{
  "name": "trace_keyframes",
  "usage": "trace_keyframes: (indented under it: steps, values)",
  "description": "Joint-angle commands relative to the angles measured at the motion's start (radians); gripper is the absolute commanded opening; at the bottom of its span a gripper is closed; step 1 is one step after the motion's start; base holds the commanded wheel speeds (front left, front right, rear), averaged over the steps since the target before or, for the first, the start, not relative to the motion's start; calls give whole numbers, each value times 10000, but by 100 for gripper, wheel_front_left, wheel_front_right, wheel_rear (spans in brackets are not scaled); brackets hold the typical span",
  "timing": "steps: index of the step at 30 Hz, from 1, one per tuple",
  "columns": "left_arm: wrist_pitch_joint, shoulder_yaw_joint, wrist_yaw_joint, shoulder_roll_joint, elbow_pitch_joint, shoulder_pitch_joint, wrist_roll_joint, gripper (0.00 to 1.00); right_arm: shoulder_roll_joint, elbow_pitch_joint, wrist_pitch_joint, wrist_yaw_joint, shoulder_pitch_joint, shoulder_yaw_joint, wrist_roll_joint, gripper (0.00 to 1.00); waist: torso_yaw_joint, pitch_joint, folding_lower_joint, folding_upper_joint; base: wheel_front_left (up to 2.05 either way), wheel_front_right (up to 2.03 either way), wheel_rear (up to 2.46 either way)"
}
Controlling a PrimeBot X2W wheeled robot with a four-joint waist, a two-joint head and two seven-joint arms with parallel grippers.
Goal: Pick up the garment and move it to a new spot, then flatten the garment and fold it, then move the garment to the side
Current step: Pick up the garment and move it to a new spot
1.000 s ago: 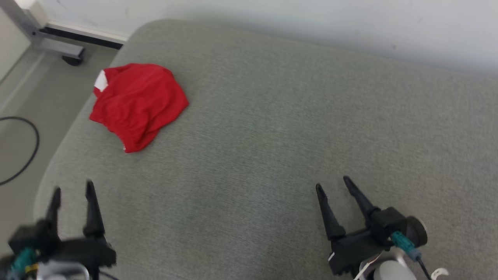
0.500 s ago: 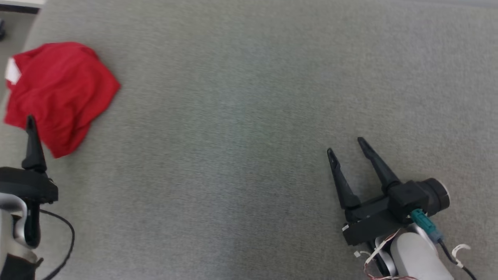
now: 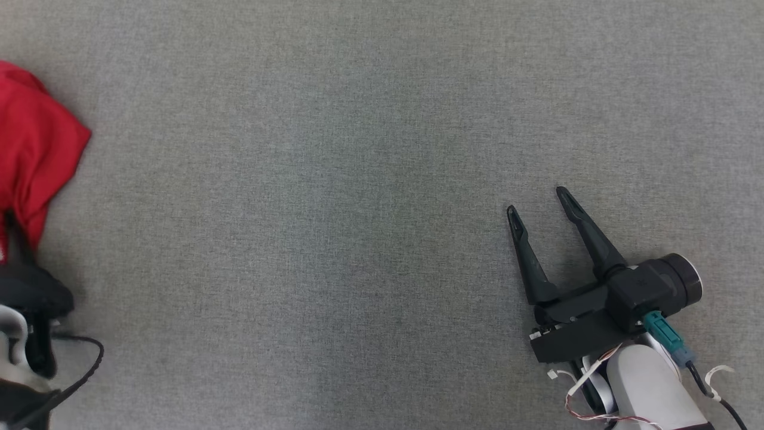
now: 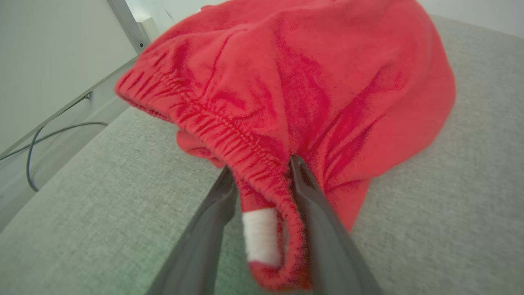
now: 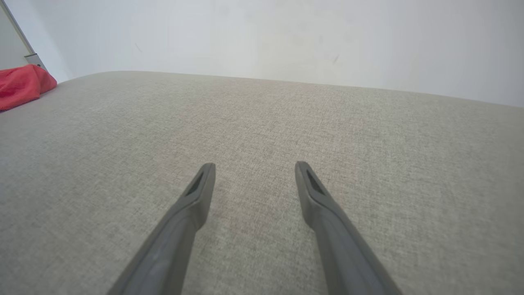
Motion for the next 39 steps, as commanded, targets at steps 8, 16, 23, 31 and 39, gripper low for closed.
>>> trace_keyframes:
  steps: [8, 16, 23, 31, 39]
  values:
    - [-23, 626, 149, 185, -2361, 472, 987, 0, 245, 522, 10, -29, 335, 14, 21, 100, -227, -316, 0, 0, 0, 0, 0]
    - [-25, 924, -112, -194, -4985, 713, 2097, 0, 685, 1068, -163, -30, 297, -38, 219, 100, -856, -1062, 0, 0, 0, 0, 0]
    - [-26, -476, -165, -1788, -6365, 1044, 2258, 0, 1038, 1197, -200, -30, 316, -227, 428, 100, -1653, -1587, 0, 0, 0, 0, 0]
    - [-27, -3001, -158, -3042, -6285, 1946, 1539, 0, 1270, 1294, -198, -30, 729, -355, 567, 100, -2601, -2156, 0, 0, 0, 0, 0]
    - [-27, -5482, -160, -3352, -6166, 2385, 530, 0, 1335, 1319, -199, -30, 851, -310, 574, 100, -3284, -2290, 0, 0, 0, 0, 0]
